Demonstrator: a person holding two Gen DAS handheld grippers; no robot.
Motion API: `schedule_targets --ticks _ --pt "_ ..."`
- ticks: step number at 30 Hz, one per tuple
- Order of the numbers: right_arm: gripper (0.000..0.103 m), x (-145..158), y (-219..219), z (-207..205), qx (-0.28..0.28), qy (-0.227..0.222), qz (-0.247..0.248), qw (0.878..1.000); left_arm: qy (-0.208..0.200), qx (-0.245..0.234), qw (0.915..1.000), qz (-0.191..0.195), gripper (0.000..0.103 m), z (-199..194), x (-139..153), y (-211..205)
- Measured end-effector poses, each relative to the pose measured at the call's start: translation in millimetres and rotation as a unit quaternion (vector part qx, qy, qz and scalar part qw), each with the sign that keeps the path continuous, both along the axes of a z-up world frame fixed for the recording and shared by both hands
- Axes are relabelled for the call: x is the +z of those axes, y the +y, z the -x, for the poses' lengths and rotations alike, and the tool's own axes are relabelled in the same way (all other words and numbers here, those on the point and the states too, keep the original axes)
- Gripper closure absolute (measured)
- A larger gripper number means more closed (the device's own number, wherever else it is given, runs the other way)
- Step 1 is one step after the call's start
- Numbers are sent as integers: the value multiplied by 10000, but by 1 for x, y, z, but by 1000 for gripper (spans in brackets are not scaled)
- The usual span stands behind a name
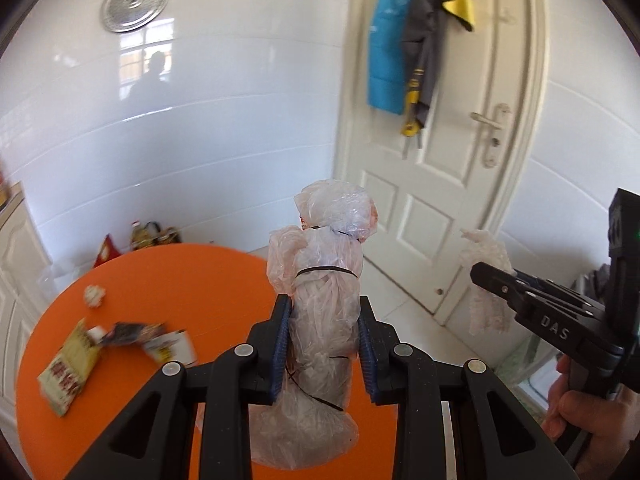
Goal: Collect trash
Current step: 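Carry the tied bag and clear plastic with both grippers to the blue bucket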
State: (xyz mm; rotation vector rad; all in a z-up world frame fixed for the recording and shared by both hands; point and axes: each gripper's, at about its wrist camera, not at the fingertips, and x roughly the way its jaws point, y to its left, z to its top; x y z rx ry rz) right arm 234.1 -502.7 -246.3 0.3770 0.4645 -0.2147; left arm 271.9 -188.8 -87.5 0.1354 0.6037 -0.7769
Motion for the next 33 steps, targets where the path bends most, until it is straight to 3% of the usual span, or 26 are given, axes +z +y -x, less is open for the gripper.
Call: schedule_targets --ticks 6,14,22,33 --pt "79 -15 -69 33 -735 160 -149 9971 299 -776 9964 -133 76 2 -17 -70" --pt "79 -88 -146 49 -1307 802 -678 9858 1213 -1483 9790 -702 76 -14 -80 -151" --pt "79 -157 -189 32 -1323 1376 -1251 9736 1853 -1532 9615 -1330 76 -47 -126 -216" --pt "76 -214 -215 1 -1184 1844 -1685 9610 2592 -1439 9354 -1929 75 -87 -185 -290"
